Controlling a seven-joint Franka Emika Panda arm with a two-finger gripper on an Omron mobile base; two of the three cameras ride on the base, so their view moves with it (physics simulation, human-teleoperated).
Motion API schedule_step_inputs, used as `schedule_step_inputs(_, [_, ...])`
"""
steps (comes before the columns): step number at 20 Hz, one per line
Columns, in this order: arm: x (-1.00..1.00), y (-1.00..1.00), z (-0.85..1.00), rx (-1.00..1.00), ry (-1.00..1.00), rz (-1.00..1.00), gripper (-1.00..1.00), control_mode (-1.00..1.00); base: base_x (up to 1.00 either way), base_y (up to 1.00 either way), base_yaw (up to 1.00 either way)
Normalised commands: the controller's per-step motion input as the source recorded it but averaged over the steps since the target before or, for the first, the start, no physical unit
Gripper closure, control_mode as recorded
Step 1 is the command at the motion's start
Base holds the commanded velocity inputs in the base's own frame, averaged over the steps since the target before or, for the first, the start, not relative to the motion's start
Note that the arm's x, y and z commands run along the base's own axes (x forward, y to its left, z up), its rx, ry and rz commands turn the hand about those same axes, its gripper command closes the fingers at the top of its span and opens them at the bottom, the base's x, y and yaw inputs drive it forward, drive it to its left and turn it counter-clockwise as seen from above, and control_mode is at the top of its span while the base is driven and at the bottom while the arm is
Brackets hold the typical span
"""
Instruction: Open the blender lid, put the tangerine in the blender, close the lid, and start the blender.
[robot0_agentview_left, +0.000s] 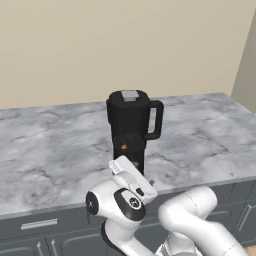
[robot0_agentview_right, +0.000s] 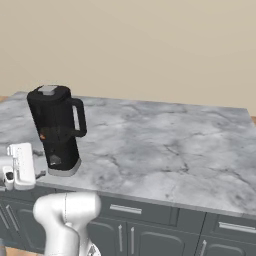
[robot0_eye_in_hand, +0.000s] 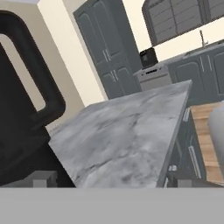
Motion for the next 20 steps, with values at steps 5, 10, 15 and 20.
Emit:
schedule_step_inputs(5, [0.19,-0.11,-0.01,-0.06,-0.05,0.0,-1.0,-1.0,0.0,0.0,0.0])
schedule_step_inputs(10, [0.1,-0.04,0.0,-0.06,-0.07,0.0,-1.0,-1.0,0.0,0.0,0.0])
schedule_step_inputs(15, [0.16,0.0,-0.07,-0.06,-0.01,0.01,-1.0,-1.0,0.0,0.0,0.0])
schedule_step_inputs(20, [0.25,0.0,-0.19,-0.05,0.0,0.03,-1.0,-1.0,0.0,0.0,0.0])
